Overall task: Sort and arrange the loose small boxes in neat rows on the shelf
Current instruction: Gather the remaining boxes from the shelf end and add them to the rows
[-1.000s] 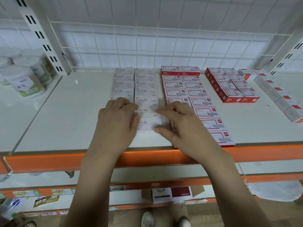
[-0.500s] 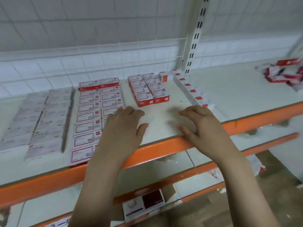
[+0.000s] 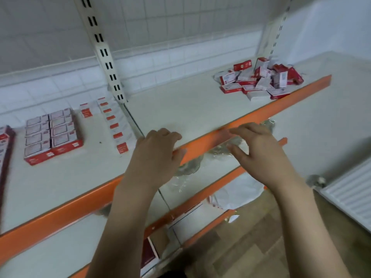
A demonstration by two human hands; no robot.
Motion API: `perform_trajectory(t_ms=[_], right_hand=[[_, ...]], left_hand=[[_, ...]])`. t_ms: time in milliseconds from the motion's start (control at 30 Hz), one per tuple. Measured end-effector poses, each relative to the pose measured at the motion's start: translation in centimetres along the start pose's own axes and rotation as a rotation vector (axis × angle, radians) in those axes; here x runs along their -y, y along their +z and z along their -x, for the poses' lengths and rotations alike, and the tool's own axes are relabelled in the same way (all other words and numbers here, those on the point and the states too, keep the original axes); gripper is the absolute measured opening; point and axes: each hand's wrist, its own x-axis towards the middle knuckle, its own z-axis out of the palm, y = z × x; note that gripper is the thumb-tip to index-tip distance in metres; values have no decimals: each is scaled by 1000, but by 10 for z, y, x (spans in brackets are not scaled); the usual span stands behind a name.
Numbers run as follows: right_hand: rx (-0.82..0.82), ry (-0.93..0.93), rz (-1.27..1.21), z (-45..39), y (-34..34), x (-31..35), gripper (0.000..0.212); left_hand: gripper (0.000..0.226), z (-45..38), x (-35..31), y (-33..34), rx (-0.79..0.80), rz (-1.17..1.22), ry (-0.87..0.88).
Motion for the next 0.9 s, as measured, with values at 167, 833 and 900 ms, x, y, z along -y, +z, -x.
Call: perform_trajectory(t_ms=[167, 833, 900], right_hand=[[-9, 51, -11, -22, 0, -34, 39], [-25, 130, 66, -140, -8, -136, 43], [-14, 120, 60, -148, -9, -149, 44]], left_hand=[[42, -46, -17, 13, 40, -17, 27], [46, -223, -60, 53, 92, 22, 142], [48, -241, -69, 62, 128, 21, 120]])
